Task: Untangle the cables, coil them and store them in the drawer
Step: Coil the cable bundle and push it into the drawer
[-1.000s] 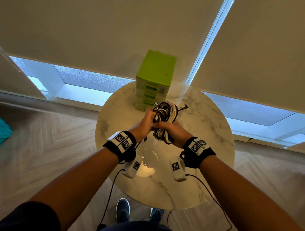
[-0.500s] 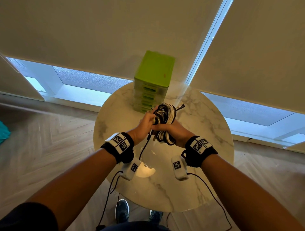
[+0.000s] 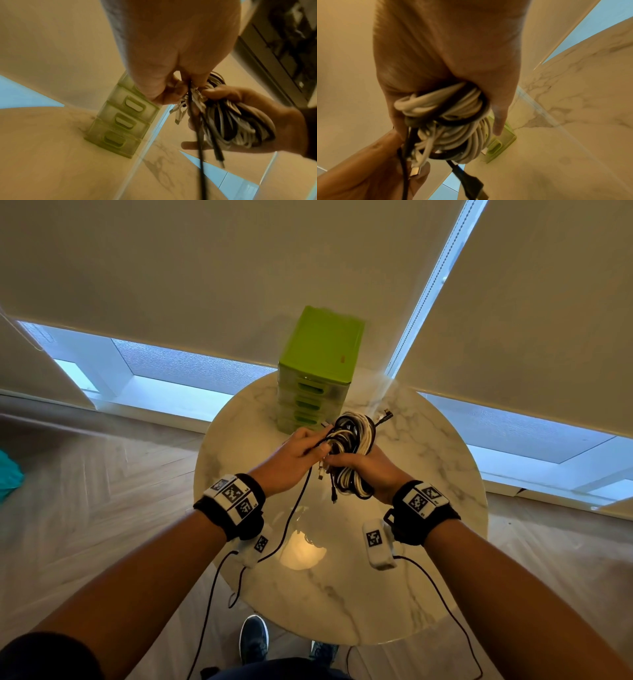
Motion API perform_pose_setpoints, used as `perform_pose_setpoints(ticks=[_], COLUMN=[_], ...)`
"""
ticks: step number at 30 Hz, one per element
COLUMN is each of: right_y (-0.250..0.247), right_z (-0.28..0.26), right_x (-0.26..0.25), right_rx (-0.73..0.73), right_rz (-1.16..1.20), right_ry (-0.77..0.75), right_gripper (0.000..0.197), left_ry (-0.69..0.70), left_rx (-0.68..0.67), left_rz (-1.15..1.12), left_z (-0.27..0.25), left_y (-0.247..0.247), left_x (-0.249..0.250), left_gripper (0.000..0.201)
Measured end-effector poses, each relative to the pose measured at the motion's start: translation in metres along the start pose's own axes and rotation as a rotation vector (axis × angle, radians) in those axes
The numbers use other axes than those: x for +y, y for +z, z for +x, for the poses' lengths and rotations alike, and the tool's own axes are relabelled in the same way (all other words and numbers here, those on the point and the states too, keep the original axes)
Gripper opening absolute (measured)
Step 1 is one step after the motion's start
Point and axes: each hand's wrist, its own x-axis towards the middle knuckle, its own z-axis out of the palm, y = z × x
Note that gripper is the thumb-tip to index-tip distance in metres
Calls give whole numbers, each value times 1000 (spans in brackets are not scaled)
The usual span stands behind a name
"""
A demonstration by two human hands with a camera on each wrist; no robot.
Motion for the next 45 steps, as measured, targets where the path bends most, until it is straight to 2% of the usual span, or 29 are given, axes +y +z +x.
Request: perform_pose_setpoints(ticks=[2,5,12,16,23,26,31,34,38,43,45], right_y=[-1,-2,4,7,9,12,12,15,20,15,15], right_z=[1,0,1,2,0,0,-5,-6,-4,-9,-10], right_x=[1,2,8,9,7,8,6,9,13,17,19], right_rx=[25,69,0,-16,-79,-96,-111,-57,28,11,5], right_rz=[41,148,174,173,218,221,216,261,316,269,259], right_ry=[4,36,3,-2,4,7,8,17,8,22,34], right_gripper=[28,25,34,38,35,42,38,32,28,29,27], left_ry=[55,93,-3,-36,40,66,108,137,248,200,182], left_rx=[47,98,242,200,162,105,140,169,223,83,95], left_rz=[31,-39,-140,-181,183,143,95,77,236,354,373], left_z=[-5,-10,-12,-10,-2,-5,-11,-13,-11,-17,-19], left_y=[-2,-5,-6,-9,-19,-21,-18,-14,-10,-18,-17], left_x=[0,-1,4,8,-3,-1,-5,-3,0,-9,-8], left_gripper=[46,41,25,19,18,21,19,12,9,22,22])
